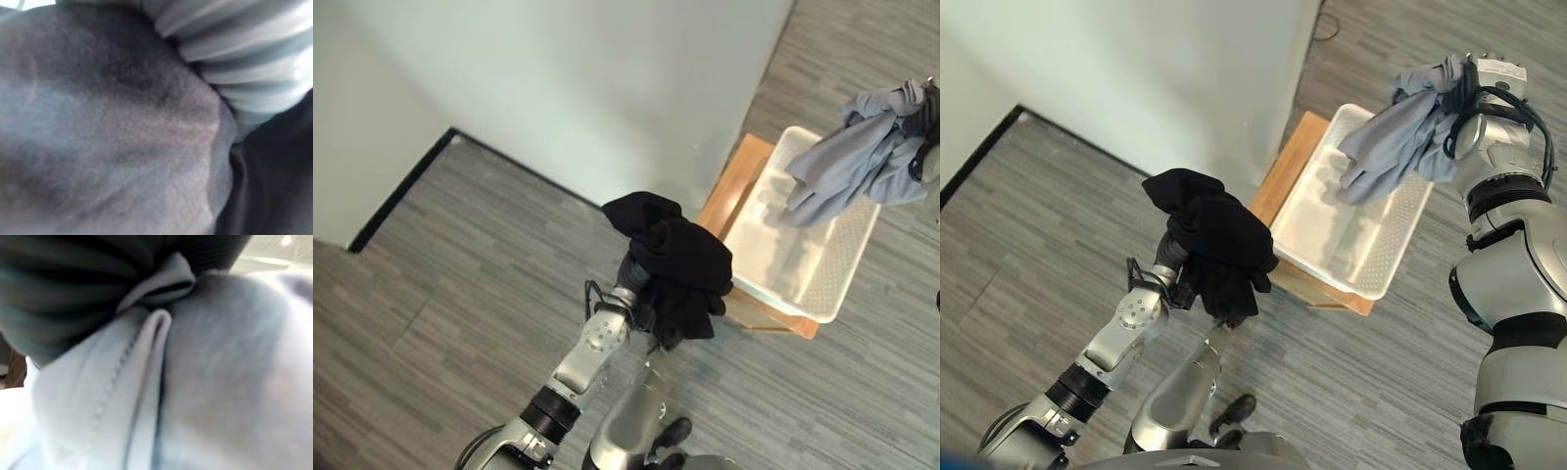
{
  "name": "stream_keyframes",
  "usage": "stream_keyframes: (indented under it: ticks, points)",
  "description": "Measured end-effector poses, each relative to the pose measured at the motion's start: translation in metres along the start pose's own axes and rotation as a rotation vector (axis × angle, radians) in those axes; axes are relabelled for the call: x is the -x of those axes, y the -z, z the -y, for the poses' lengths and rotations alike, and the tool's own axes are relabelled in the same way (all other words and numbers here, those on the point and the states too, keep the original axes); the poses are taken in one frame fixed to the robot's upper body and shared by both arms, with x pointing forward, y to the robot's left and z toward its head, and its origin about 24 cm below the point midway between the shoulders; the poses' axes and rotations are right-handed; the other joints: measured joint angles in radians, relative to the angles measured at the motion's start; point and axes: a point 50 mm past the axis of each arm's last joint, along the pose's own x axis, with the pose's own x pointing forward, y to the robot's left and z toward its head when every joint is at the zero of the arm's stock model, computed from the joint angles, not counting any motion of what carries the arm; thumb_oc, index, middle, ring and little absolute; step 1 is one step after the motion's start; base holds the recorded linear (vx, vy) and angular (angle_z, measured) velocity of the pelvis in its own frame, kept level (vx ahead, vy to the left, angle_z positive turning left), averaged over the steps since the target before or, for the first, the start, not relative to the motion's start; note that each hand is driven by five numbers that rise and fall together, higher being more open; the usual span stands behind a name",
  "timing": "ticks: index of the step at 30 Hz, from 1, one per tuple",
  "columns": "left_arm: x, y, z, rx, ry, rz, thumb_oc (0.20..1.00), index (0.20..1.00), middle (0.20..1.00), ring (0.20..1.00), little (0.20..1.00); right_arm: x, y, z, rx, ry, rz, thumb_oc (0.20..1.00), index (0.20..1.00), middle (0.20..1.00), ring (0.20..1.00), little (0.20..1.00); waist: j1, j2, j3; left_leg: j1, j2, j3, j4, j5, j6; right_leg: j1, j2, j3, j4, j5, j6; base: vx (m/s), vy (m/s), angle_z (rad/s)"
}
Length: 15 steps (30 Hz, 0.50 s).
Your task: Pick up bed clothes into laundry basket.
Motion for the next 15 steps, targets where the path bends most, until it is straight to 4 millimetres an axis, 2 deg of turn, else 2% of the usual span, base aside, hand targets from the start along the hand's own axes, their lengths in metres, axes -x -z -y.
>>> stream_keyframes:
  ticks: [2, 3, 7, 8, 10, 14, 15]
  points:
    - [-0.002, -0.002, 0.002, -0.006, 0.018, 0.008, 0.200, 0.200, 0.200, 0.200, 0.200, 0.000, -0.003, -0.001, -0.005, -0.001, 0.014, 0.200, 0.200, 0.200, 0.200, 0.200, 0.018, 0.002, 0.012, -0.011, -0.009, -0.004, 0.000, 0.002, 0.000, -0.010, -0.004, -0.018, 0.005, -0.003, 0.003, 0.00, -0.032, 0.15]
    - [-0.004, -0.004, 0.002, -0.008, 0.020, 0.014, 0.200, 0.200, 0.200, 0.200, 0.200, 0.000, -0.005, -0.002, -0.006, -0.003, 0.020, 1.000, 1.000, 1.000, 1.000, 1.000, 0.024, 0.002, 0.013, -0.014, -0.016, -0.012, 0.000, 0.005, 0.003, -0.011, -0.005, -0.020, 0.005, -0.003, 0.003, 0.01, -0.008, 0.21]
    - [-0.009, -0.010, 0.003, -0.014, 0.032, 0.038, 0.200, 0.200, 0.200, 0.200, 0.200, 0.002, -0.017, -0.009, -0.008, -0.028, 0.047, 1.000, 1.000, 1.000, 1.000, 1.000, 0.022, 0.002, 0.013, -0.013, -0.030, -0.021, 0.000, 0.006, 0.004, -0.009, -0.015, -0.027, 0.008, -0.004, 0.005, 0.00, -0.001, 0.10]
    - [-0.011, -0.013, 0.002, -0.023, 0.035, 0.048, 0.200, 0.200, 0.200, 0.200, 0.200, 0.001, -0.028, -0.009, -0.006, -0.035, 0.072, 1.000, 1.000, 1.000, 1.000, 1.000, 0.022, 0.002, 0.012, -0.012, -0.032, -0.019, 0.000, 0.006, 0.005, -0.009, -0.020, -0.026, 0.010, -0.006, 0.007, 0.00, -0.001, -0.04]
    - [-0.012, -0.015, 0.000, -0.031, 0.036, 0.054, 0.200, 0.200, 0.200, 0.200, 0.200, 0.001, -0.032, -0.007, -0.014, -0.029, 0.086, 1.000, 1.000, 1.000, 1.000, 1.000, 0.021, 0.002, 0.012, -0.012, -0.033, -0.015, 0.000, 0.006, 0.005, -0.009, -0.021, -0.023, 0.012, -0.007, 0.009, 0.03, 0.029, -0.04]
    - [-0.008, -0.012, -0.015, -0.056, -0.002, 0.038, 0.200, 0.200, 0.200, 0.200, 0.200, -0.001, -0.048, 0.010, -0.122, 0.027, 0.136, 1.000, 1.000, 1.000, 1.000, 1.000, -0.010, 0.004, 0.012, 0.014, -0.037, 0.015, 0.000, 0.000, 0.011, 0.012, -0.039, 0.005, 0.017, -0.009, 0.012, 0.04, 0.047, -0.14]
    - [-0.008, -0.012, -0.017, -0.060, -0.009, 0.038, 0.200, 0.200, 0.200, 0.200, 0.200, -0.002, -0.046, 0.012, -0.121, 0.031, 0.133, 1.000, 1.000, 1.000, 1.000, 1.000, -0.016, 0.006, 0.011, 0.026, -0.037, 0.027, 0.000, -0.003, 0.014, 0.021, -0.050, 0.011, 0.022, -0.009, 0.014, 0.07, 0.056, -0.20]
